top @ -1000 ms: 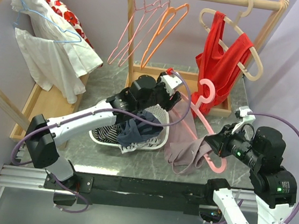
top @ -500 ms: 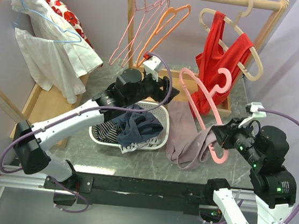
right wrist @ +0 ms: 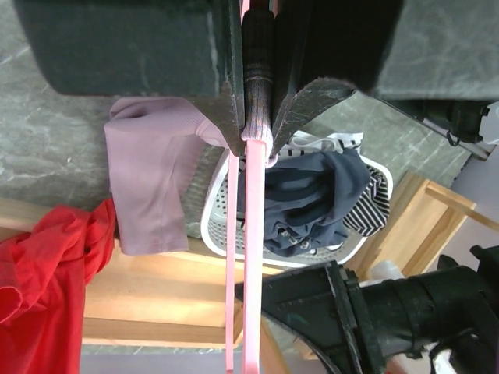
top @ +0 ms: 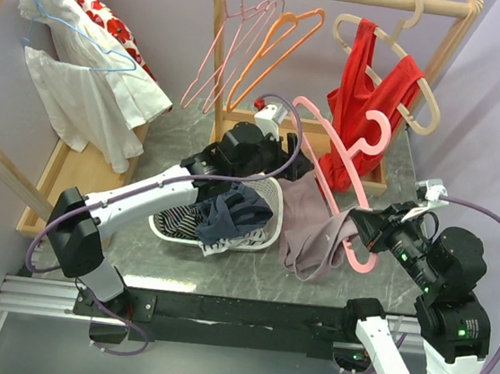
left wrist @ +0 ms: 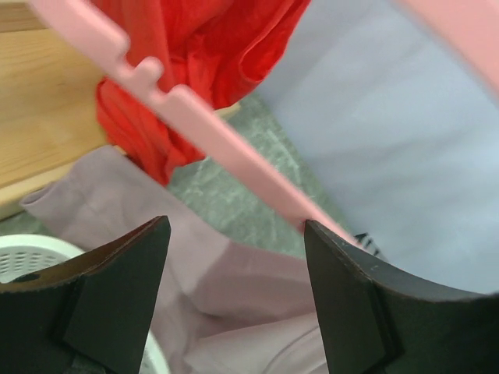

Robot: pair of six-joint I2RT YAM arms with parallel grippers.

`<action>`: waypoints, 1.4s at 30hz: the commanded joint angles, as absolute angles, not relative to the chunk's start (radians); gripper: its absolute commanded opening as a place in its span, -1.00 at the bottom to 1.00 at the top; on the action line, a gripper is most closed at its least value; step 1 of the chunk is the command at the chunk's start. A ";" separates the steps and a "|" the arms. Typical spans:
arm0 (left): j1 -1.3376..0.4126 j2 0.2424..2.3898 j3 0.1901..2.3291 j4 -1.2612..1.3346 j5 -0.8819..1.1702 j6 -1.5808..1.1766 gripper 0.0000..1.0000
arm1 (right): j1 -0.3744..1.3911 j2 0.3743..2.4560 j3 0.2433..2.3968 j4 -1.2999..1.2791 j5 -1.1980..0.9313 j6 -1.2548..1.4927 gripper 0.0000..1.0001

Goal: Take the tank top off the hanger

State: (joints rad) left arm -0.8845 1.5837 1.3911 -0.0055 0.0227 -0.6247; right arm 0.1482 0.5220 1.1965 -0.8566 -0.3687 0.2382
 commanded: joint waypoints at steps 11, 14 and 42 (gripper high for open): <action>-0.893 1.549 1.373 0.161 0.038 -0.785 0.48 | 0.150 0.489 1.184 -0.746 -0.420 0.247 -1.00; -0.893 1.580 1.370 0.189 0.055 -0.804 0.38 | 0.152 0.476 1.175 -0.729 -0.436 0.253 -1.00; -0.908 1.666 1.462 0.114 0.034 -0.750 -0.98 | 0.152 0.472 1.129 -0.705 -0.454 0.256 -0.29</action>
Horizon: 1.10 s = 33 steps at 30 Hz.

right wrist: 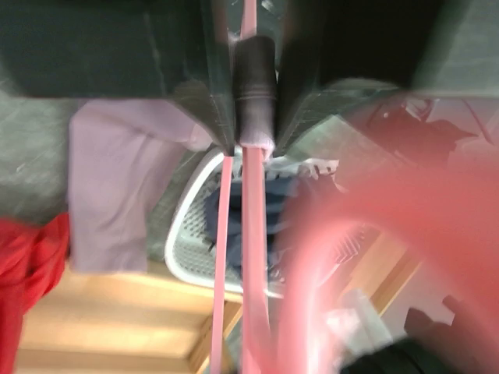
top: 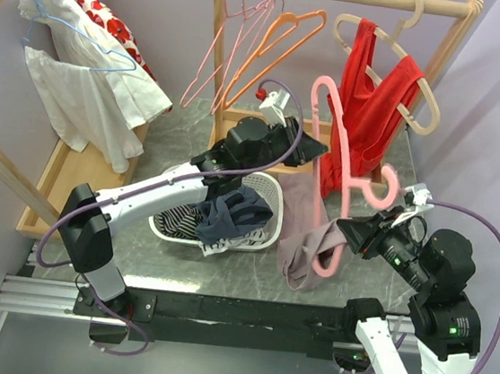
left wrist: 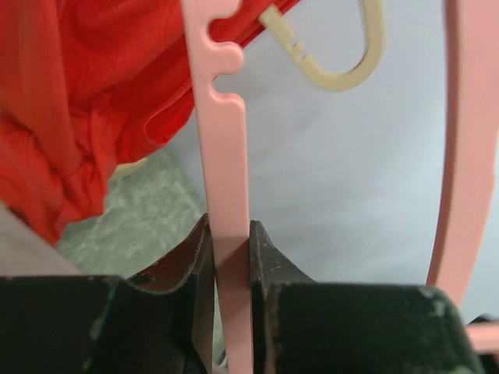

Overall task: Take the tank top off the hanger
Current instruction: Remove the tank top from the hanger, then place the hanger at the clothesline.

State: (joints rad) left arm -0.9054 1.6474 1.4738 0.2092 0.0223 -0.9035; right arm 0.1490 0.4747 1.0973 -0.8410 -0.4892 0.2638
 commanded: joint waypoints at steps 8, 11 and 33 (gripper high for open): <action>-0.908 1.651 1.471 0.072 0.003 -0.695 -0.98 | 0.150 0.472 1.131 -0.765 -0.419 0.236 -0.67; -0.908 1.654 1.479 0.069 0.003 -0.686 -0.98 | 0.150 0.483 1.127 -0.749 -0.428 0.242 -0.29; -0.908 1.655 1.457 0.098 0.068 -0.677 -0.24 | 0.150 0.528 1.103 -0.581 -0.420 0.284 -1.00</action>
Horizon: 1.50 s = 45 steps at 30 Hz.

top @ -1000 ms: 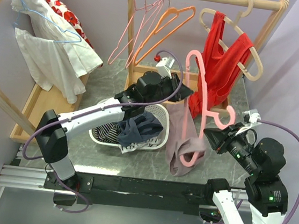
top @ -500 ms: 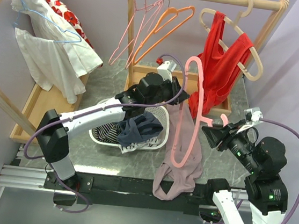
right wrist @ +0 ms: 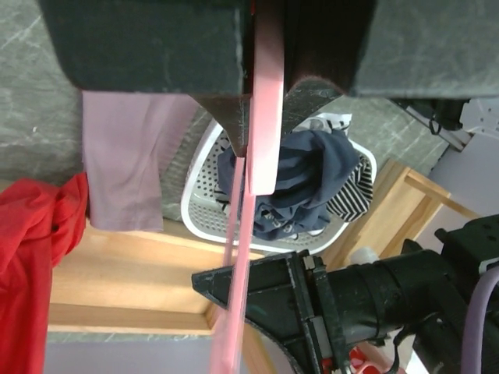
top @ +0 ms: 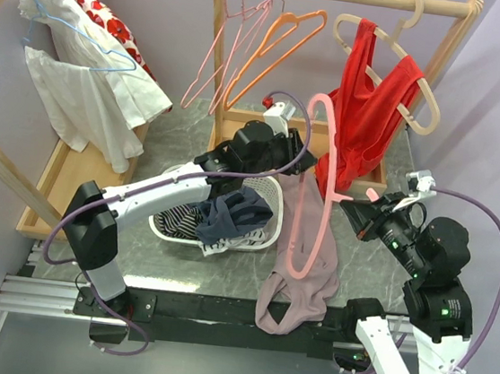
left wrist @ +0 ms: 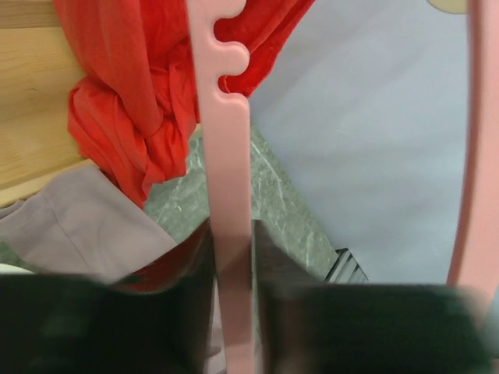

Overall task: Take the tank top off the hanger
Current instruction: Place the hanger at the clothesline.

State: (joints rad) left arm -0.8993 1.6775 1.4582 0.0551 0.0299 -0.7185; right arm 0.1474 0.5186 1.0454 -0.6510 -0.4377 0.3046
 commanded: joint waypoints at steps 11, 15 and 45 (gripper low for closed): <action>-0.917 1.514 1.264 0.109 0.002 -0.489 0.88 | 0.150 0.623 1.270 -0.716 -0.212 0.268 -1.00; -0.933 1.439 1.168 0.164 0.003 -0.462 0.92 | 0.152 0.673 1.287 -0.732 -0.192 0.267 -1.00; -0.969 1.618 1.264 0.365 0.115 -0.601 0.75 | 0.150 0.735 1.302 -0.690 -0.425 0.313 -1.00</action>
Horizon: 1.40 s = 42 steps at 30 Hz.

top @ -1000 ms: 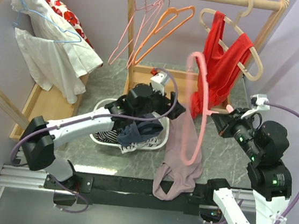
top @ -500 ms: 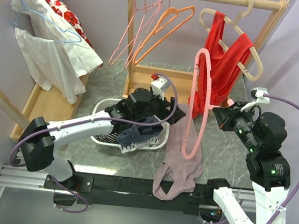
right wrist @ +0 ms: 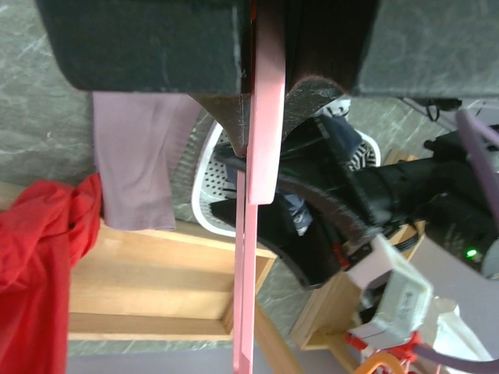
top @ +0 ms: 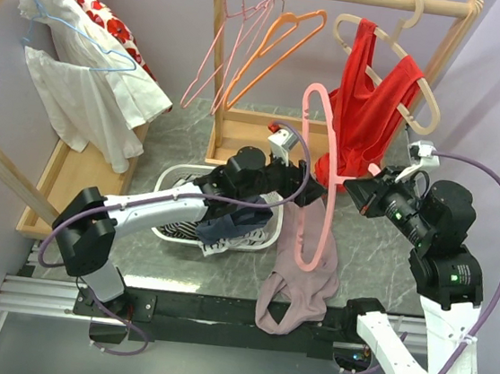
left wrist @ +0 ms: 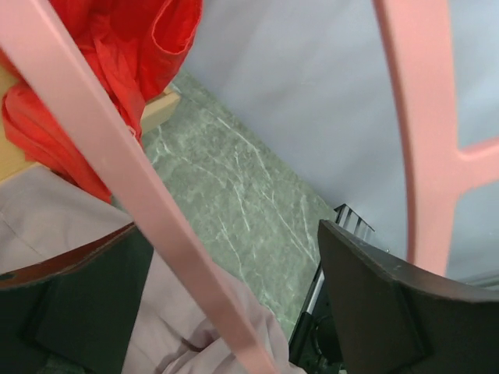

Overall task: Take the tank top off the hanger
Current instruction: Place the hanger at the clothesline.

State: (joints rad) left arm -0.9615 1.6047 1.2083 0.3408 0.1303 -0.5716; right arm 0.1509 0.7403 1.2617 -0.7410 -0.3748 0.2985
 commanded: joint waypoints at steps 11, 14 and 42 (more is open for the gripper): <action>-0.969 1.595 1.259 0.313 0.038 -0.626 -0.16 | 0.150 0.755 1.316 -0.706 -0.423 0.296 -1.00; -0.968 1.601 1.279 0.282 0.028 -0.627 -0.51 | 0.150 0.755 1.310 -0.700 -0.429 0.295 -1.00; -0.954 1.629 1.381 0.216 0.002 -0.687 -0.64 | 0.150 0.558 1.227 -0.798 -0.187 0.298 0.32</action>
State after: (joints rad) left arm -0.9630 1.6386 1.3304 0.1940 -0.0048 -0.6746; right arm 0.1509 0.5945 1.2495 -0.8333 -0.2302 0.2764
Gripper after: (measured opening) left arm 0.236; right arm 0.658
